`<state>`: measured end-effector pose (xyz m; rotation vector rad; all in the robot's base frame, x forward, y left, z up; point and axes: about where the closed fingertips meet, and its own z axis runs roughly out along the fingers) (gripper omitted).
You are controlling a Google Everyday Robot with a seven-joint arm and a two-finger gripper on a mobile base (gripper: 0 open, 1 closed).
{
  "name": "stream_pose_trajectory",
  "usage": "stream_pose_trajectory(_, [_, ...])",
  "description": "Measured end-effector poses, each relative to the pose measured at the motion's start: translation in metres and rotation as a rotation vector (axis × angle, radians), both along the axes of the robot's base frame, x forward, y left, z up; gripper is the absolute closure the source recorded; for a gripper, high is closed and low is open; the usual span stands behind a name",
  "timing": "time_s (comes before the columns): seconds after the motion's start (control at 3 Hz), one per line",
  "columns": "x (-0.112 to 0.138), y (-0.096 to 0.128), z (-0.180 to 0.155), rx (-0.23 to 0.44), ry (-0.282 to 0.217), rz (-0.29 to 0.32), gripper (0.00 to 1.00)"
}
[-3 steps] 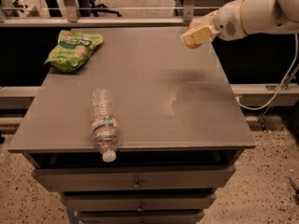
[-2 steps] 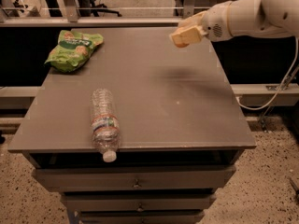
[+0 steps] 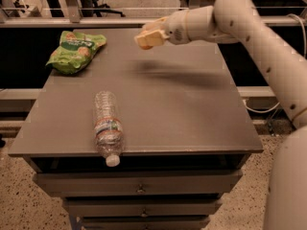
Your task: Move orange near green rice chip bag
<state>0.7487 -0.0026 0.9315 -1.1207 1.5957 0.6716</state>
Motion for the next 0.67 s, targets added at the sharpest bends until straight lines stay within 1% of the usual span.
stream_pose_trajectory(0.33, [0.009, 0.058, -0.019, 0.029, 0.02, 0.07, 1.0])
stream_pose_trajectory(0.67, [0.01, 0.105, -0.034, 0.028, 0.025, 0.134, 1.0])
